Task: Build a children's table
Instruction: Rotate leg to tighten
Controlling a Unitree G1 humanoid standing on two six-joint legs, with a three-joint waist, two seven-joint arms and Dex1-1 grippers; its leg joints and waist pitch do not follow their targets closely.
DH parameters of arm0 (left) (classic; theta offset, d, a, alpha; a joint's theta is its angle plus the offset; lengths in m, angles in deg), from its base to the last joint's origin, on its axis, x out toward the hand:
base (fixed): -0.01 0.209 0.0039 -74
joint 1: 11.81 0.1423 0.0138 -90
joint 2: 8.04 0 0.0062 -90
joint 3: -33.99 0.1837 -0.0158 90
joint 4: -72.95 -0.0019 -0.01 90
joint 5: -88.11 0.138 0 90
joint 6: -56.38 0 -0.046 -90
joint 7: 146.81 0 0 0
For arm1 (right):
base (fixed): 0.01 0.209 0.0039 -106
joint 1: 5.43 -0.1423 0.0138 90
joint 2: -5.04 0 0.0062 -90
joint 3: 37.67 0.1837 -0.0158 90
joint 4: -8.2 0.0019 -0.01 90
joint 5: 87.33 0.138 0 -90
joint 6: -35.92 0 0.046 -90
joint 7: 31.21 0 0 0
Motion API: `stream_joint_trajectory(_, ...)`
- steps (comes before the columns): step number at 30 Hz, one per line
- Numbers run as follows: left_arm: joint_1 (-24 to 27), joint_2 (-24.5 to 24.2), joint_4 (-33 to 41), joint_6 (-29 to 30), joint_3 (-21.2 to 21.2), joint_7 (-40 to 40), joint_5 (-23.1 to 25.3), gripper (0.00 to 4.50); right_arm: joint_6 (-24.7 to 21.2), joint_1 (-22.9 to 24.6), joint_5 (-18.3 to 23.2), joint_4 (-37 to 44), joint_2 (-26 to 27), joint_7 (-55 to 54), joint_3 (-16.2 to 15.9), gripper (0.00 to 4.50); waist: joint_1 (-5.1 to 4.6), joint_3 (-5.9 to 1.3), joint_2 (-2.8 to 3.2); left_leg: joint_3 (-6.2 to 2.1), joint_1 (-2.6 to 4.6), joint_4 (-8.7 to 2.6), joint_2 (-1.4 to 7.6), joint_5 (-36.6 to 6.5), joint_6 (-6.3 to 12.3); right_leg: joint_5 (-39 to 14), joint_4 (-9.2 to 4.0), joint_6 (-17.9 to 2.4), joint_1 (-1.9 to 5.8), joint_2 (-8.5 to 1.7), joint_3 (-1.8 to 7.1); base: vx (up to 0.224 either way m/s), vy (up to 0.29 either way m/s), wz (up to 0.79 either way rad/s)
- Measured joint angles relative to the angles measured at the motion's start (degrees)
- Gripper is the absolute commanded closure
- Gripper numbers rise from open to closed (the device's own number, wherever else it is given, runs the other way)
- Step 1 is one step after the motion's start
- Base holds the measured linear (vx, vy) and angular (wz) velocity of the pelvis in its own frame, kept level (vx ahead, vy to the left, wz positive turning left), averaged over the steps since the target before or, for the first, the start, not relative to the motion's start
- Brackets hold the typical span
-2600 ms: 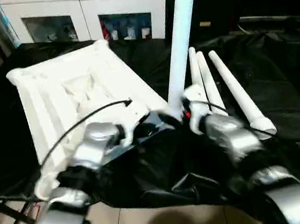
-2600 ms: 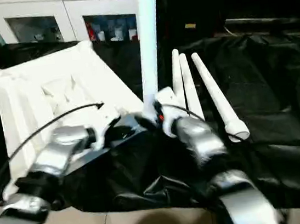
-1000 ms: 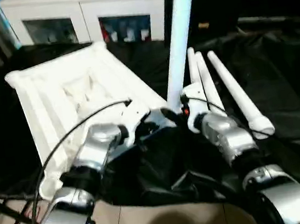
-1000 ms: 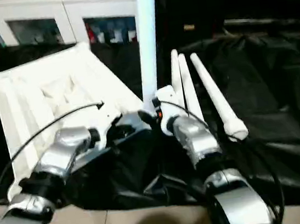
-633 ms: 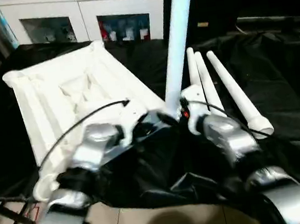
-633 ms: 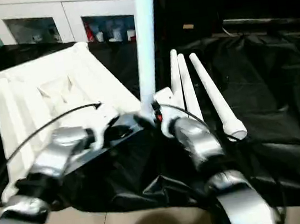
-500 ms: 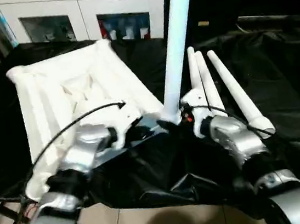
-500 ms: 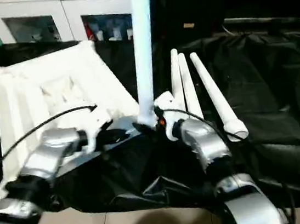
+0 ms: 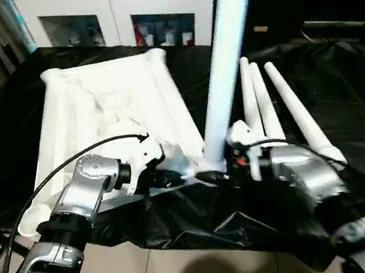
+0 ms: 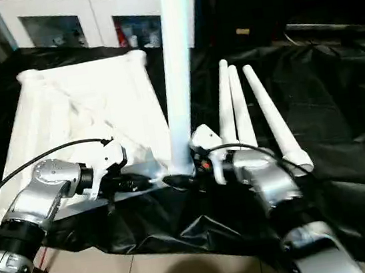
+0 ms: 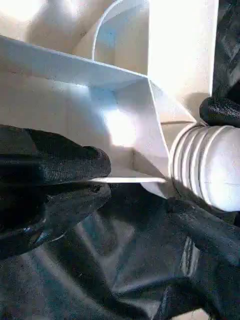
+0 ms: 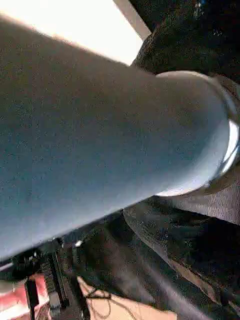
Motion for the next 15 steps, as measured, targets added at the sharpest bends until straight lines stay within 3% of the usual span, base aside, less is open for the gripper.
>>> stream_joint_trajectory(10, 0.14, 0.16, 0.69, 0.24, 0.24, 0.01, -0.33, 4.50, -2.68, 0.95, 0.93, 2.00, 0.77, -0.80, 0.03, 1.71, 0.17, 0.00, 0.00, 0.00, 0.00, 0.03, 0.00, 0.00, 0.00, 0.00, 0.01, 0.00, 0.02, 0.00, -0.01, 0.000, 0.000, 0.00)
stream_joint_trajectory(12, 0.11, 1.16, -0.05, 0.27, -0.12, 3.07, 0.18, 4.50, -2.28, 0.77, 0.40, 0.71, 2.09, -4.37, 1.03, 1.72, 0.01, 0.00, -0.01, 0.00, 0.05, 0.04, 0.00, 0.00, -0.01, 0.00, 0.06, 0.00, 0.03, 0.00, 0.00, 0.000, 0.000, 0.00)
stream_joint_trajectory(15, -1.56, 4.14, -3.40, 0.79, -1.46, 11.74, 1.94, 4.50, -0.16, -2.29, -1.44, -5.78, 6.85, -17.29, 4.02, 1.73, -1.07, 0.00, 0.00, -0.01, 0.13, 0.05, -0.01, 0.01, -0.03, 0.14, 0.14, -0.10, 0.01, 0.00, 0.04, 0.000, 0.000, 0.00)
